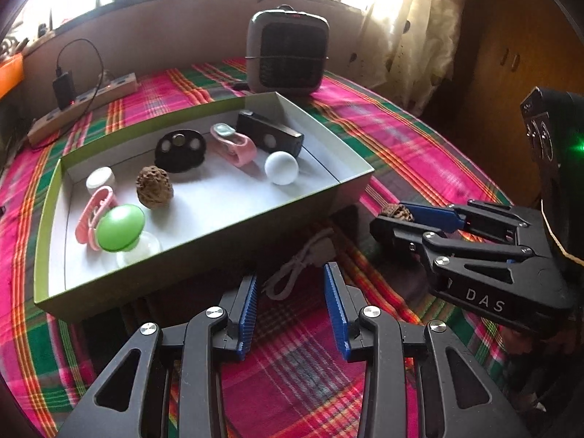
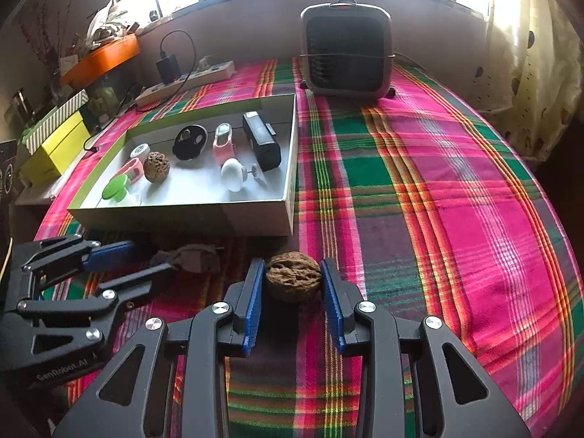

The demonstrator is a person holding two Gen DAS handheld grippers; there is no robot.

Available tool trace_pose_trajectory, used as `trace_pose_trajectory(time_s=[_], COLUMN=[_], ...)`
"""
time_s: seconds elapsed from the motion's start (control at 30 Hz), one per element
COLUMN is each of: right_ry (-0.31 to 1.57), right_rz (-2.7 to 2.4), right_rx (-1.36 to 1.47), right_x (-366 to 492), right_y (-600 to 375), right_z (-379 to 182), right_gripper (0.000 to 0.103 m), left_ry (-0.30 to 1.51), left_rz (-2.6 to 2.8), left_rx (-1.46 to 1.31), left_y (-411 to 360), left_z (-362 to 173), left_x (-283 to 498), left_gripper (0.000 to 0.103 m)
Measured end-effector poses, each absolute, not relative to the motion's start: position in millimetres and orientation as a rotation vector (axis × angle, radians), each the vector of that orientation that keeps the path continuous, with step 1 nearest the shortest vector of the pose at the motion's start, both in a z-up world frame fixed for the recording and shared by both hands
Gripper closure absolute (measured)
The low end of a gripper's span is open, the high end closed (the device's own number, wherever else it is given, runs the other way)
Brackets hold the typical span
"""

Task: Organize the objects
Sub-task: 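Close left gripper on the white USB cable while right gripper holds the walnut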

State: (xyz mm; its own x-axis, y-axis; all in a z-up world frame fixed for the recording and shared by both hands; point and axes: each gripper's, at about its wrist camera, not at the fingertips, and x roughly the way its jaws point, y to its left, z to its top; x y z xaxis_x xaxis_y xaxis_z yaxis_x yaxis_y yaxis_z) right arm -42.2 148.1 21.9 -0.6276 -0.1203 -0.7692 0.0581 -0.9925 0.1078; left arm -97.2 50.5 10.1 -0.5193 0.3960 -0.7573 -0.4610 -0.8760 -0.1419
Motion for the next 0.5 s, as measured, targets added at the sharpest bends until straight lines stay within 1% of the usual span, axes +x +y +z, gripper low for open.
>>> trace_pose_trajectory(time_s=[0.5], right_ry=[-0.12], right_rz=[-2.766], right_rx=[1.297], right_x=[-33.0], right_y=[163.4], right_z=[24.0], right_gripper=[0.07], left_ry=[0.189], left_rz=[2.315], left_rx=[-1.151], left_y=[75.2], left_z=[10.4], left_x=[-83.7], left_gripper=[0.07])
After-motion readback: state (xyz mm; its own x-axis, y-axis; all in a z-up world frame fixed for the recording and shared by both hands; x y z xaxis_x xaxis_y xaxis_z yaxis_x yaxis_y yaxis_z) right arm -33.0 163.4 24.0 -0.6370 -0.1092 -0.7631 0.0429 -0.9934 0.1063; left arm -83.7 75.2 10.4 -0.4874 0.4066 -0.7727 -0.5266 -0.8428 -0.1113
